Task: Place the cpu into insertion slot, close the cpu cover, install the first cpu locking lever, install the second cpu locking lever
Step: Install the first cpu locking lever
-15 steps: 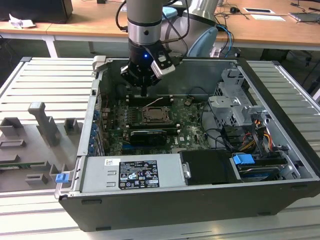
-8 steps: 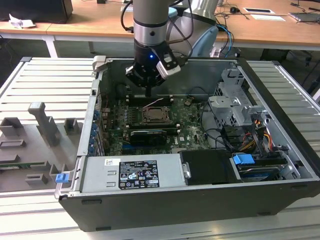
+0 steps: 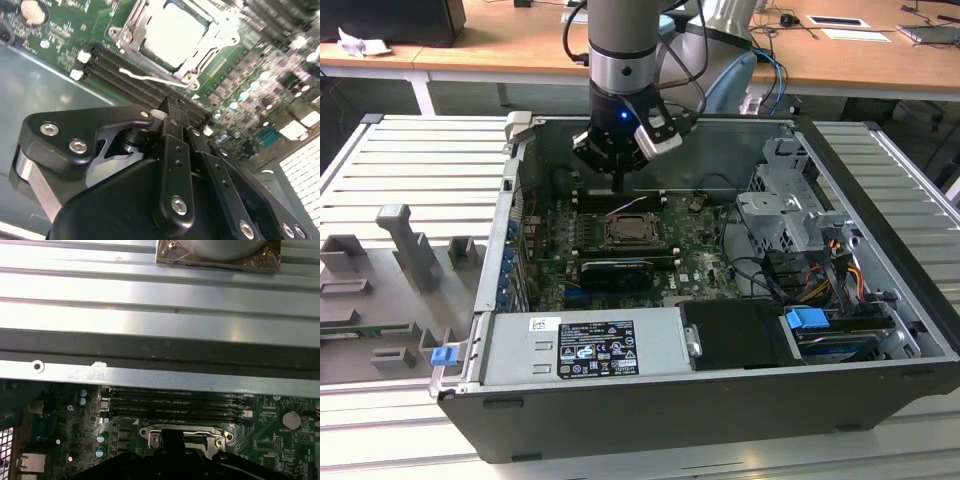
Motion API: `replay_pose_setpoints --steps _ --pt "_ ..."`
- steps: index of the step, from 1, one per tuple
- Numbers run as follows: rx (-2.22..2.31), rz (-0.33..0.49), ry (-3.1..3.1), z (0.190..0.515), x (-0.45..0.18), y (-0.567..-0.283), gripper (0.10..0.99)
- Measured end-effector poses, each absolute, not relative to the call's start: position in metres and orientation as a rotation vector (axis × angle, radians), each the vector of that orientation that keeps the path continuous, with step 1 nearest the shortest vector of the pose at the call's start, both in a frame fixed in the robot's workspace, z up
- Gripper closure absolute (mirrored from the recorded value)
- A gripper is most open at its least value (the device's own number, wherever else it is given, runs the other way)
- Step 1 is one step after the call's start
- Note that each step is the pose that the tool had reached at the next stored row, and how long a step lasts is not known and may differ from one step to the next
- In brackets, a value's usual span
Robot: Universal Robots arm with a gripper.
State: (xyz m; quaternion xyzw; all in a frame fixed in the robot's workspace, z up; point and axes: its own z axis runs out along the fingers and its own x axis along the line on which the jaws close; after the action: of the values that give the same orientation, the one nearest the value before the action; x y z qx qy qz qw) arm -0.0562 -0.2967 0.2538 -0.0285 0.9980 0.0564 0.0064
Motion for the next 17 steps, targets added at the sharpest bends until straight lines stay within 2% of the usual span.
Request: replay_pose_setpoints --steps 4,17 --pt "-0.089 0.219 3.119 0.248 -0.056 -0.297 0.98" --pt "-0.04 0.22 3.118 0.233 -0.054 -0.297 0.98"
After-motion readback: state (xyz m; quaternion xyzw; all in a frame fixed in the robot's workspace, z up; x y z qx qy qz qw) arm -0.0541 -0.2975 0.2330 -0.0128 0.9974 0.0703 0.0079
